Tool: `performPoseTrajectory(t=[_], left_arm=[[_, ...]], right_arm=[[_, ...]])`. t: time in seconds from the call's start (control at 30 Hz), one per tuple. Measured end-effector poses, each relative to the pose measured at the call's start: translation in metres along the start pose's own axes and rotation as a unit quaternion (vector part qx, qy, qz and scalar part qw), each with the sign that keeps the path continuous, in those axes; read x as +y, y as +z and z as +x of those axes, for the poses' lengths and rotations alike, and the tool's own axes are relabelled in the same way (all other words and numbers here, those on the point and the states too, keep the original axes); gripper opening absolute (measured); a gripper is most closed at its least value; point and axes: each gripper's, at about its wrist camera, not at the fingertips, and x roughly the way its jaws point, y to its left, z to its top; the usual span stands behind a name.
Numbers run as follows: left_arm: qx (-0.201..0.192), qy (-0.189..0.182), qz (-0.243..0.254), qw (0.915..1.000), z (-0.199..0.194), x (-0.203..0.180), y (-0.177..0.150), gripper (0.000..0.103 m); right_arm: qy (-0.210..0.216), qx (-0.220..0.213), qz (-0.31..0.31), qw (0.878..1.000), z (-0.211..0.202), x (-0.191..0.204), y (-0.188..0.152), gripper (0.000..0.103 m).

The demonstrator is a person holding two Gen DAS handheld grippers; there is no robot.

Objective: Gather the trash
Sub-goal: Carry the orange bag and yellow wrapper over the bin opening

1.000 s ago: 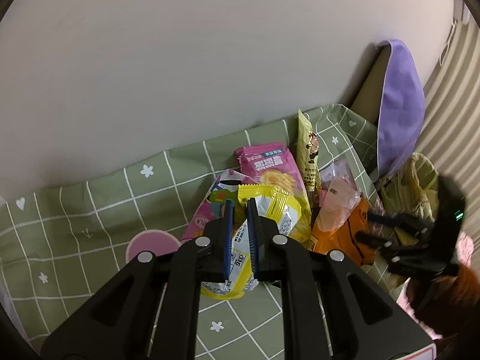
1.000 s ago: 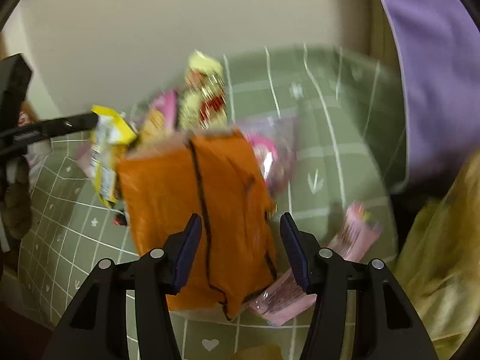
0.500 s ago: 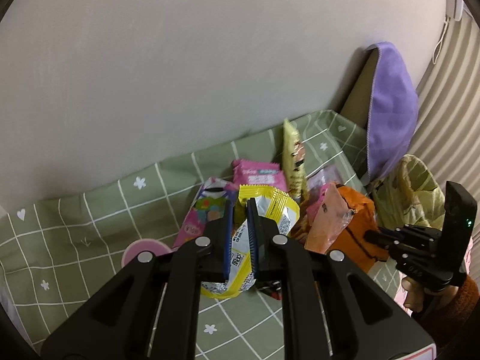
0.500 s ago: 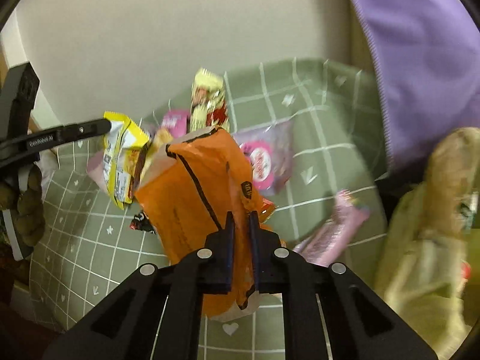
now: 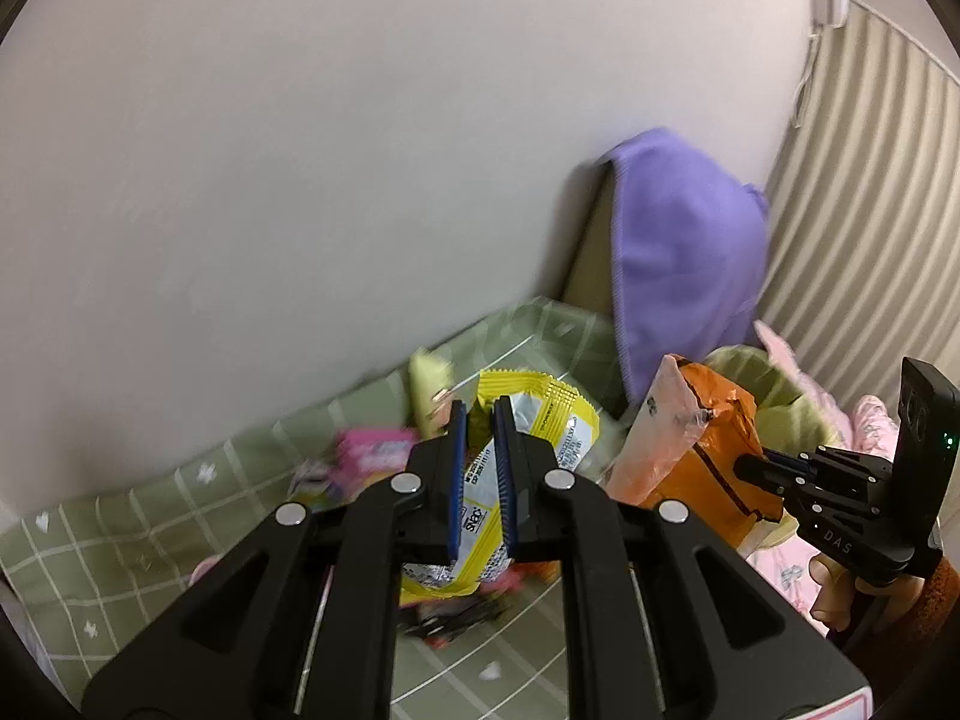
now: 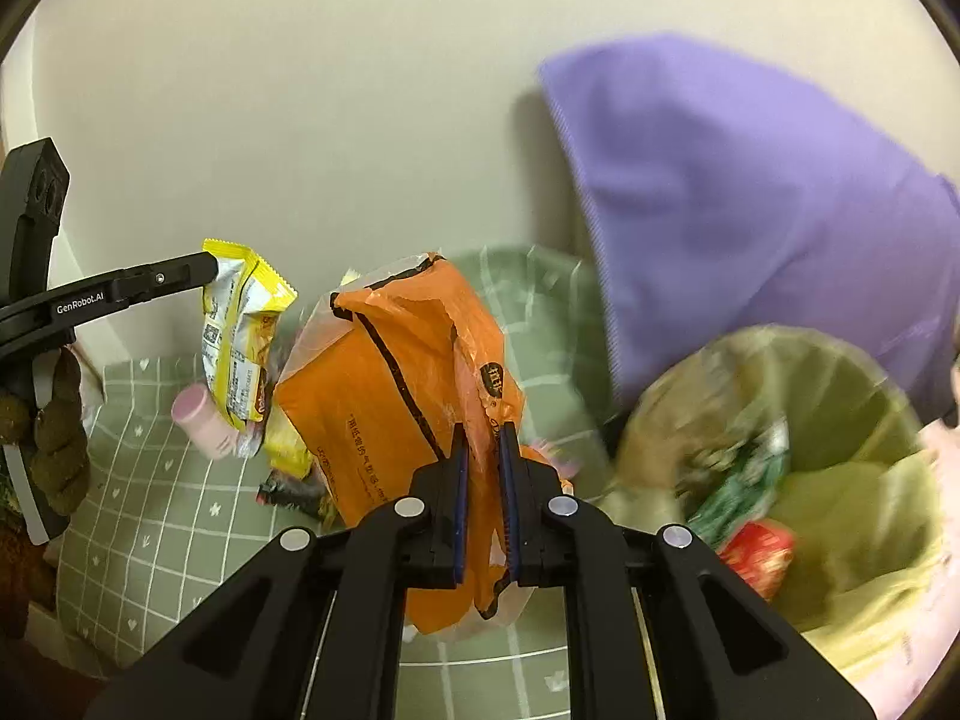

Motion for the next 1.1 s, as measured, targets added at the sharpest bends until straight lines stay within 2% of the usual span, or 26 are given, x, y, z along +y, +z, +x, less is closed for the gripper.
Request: performPoseTrajectory(t=[0.2, 0.47, 0.6, 0.73, 0.93, 1.1], left_arm=[[-0.040, -0.053, 0.025, 0.9975, -0.013, -0.042, 0.028, 0.009], [-0.051, -0.120, 0.060, 0.9896, -0.008, -0.097, 0.052, 0.009], [-0.040, -0.184, 0.046, 0.9809, 0.006, -0.123, 0.062, 0.009], [-0.031, -0.218, 0.063, 0.9734, 0.019, -0.157, 0.064, 0.009], [0.011, -0.266, 0.074, 0.9610, 0.069, -0.208, 0.047, 0.009], [0.040, -0.262, 0.079, 0.9610, 0.102, -0.232, 0.037, 0.009]], right_arm=[[-0.056, -0.052, -0.005, 0.997, -0.047, -0.022, 0.024, 0.011], [-0.132, -0.089, 0.030, 0.987, -0.096, -0.078, 0.030, 0.011], [-0.175, -0.102, 0.042, 0.978, -0.120, -0.105, 0.028, 0.011], [-0.204, -0.108, 0.058, 0.971, -0.140, -0.131, 0.023, 0.011], [-0.218, -0.098, 0.071, 0.968, -0.146, -0.160, 0.015, 0.011], [-0.195, -0.079, 0.063, 0.976, -0.120, -0.173, 0.017, 0.011]])
